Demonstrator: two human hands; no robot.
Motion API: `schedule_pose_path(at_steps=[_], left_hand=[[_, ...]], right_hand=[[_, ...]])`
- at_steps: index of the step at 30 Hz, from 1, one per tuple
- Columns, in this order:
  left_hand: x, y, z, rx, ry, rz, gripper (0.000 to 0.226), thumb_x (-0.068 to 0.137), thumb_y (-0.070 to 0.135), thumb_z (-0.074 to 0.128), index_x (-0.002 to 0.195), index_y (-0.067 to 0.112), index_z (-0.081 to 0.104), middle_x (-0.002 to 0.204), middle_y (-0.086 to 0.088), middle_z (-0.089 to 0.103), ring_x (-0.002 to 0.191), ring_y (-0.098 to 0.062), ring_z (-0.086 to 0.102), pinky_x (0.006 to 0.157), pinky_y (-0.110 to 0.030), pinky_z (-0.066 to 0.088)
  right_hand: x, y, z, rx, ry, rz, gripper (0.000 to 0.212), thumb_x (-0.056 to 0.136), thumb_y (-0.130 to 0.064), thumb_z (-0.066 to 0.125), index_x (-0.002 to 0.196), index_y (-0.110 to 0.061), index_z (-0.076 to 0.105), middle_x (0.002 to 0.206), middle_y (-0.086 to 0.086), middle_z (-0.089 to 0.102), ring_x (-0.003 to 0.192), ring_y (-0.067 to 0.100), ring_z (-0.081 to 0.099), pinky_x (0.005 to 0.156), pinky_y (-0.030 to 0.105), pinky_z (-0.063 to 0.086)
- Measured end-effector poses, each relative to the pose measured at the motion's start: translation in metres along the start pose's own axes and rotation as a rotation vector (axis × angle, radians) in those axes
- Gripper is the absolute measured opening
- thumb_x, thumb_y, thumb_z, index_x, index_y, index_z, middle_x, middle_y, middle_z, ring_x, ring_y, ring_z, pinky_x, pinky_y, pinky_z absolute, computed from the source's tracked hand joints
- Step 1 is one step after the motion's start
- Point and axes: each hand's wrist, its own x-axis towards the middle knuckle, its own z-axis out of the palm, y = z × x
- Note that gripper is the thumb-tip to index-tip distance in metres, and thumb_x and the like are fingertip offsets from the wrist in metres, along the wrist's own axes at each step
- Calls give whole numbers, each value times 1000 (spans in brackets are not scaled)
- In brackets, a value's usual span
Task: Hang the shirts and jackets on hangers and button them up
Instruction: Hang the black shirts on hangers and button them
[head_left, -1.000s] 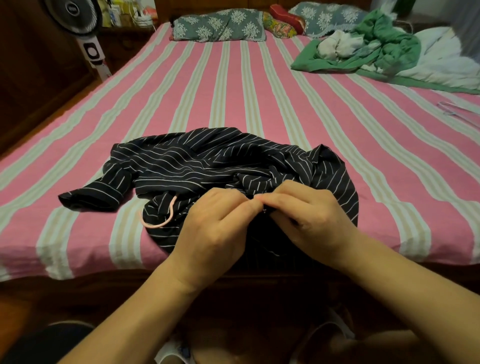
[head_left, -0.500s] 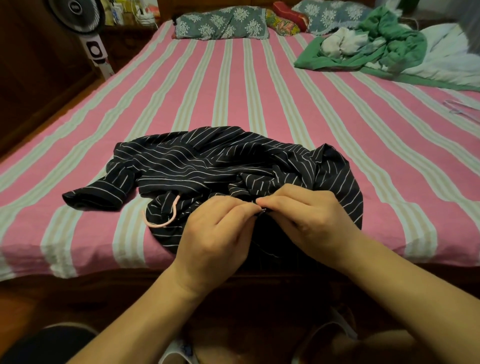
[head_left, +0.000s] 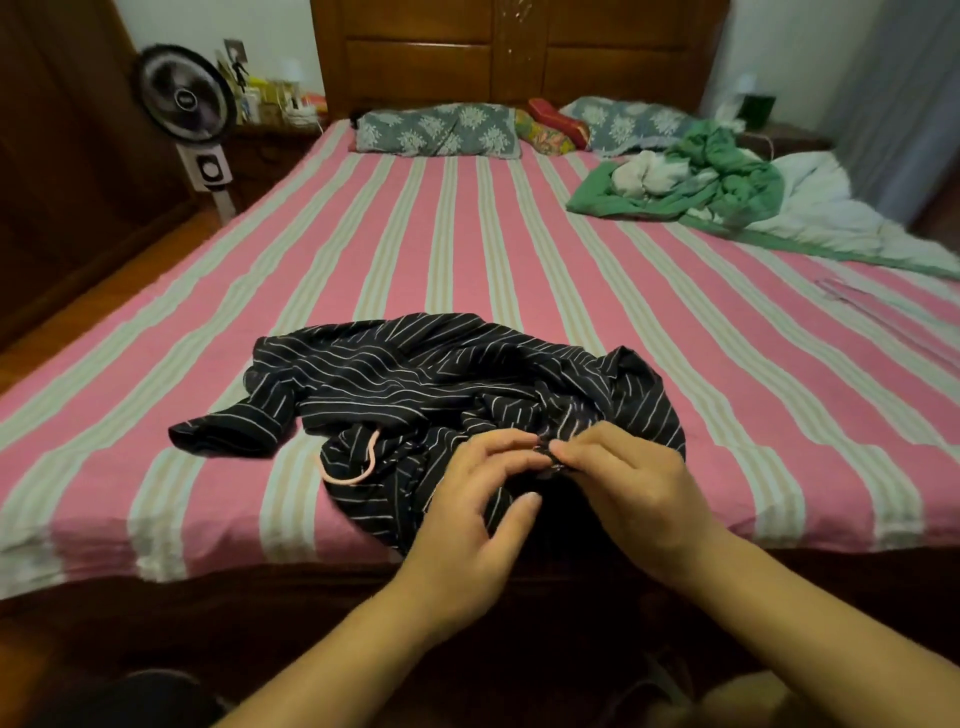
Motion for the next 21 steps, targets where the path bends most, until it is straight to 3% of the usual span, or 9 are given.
schedule_pose_path(at_steps=[3, 6, 8, 10, 13, 16, 19, 21], left_hand=[[-1, -10, -26, 343, -54, 165, 53, 96, 26, 61, 148, 19, 50, 140, 6, 52, 132, -10, 48, 112, -28, 37], [0, -36, -59, 405, 96, -13, 38, 92, 22, 62, 130, 17, 65, 121, 3, 61, 115, -14, 55, 102, -35, 46], [-6, -56, -85, 543, 38, -139, 34, 88, 23, 69, 123, 19, 69, 115, 2, 63, 110, -19, 55, 98, -38, 48], [-18, -70, -105, 648, -94, -225, 38, 83, 25, 79, 120, 20, 70, 114, 1, 62, 107, -22, 57, 94, -40, 49], [-26, -76, -119, 762, -184, -227, 36, 73, 22, 87, 105, 20, 71, 100, 1, 65, 95, -27, 61, 77, -39, 51], [-17, -70, -126, 858, -162, -110, 24, 71, 15, 87, 84, 20, 68, 77, 2, 63, 72, -28, 61, 58, -37, 47], [11, -62, -140, 763, -52, -73, 6, 89, 14, 74, 89, 18, 68, 82, 5, 61, 79, -23, 57, 64, -36, 44], [46, -57, -153, 664, 57, -65, 2, 95, 16, 66, 94, 17, 66, 88, 9, 56, 83, -11, 48, 70, -26, 36]], right_hand=[[-15, 4, -21, -190, -152, -83, 20, 97, -8, 58, 109, -3, 74, 98, 7, 70, 77, 23, 67, 59, 34, 54], [-48, 20, -42, -452, -289, 200, 23, 73, -4, 75, 96, -6, 71, 91, 9, 66, 76, 32, 64, 58, 39, 53], [-66, 21, -53, -681, -512, 417, 29, 56, -3, 85, 81, -6, 71, 81, 11, 63, 78, 36, 57, 61, 47, 51], [-65, 12, -60, -791, -596, 546, 26, 54, -4, 85, 77, -5, 74, 88, 15, 68, 88, 40, 56, 72, 51, 50], [-17, -14, -53, -698, -472, 551, 27, 62, -6, 77, 89, -10, 74, 100, 8, 69, 97, 33, 53, 79, 46, 47], [44, -30, -17, -411, -396, 513, 29, 85, -10, 61, 111, -17, 71, 112, 0, 66, 108, 24, 51, 93, 38, 46], [83, -20, 32, -133, -525, 492, 40, 96, -24, 53, 136, -23, 57, 134, -1, 57, 125, 21, 44, 109, 37, 40], [105, -6, 61, -47, -600, 480, 58, 97, -37, 56, 150, -26, 39, 149, -1, 44, 137, 21, 34, 116, 38, 32]])
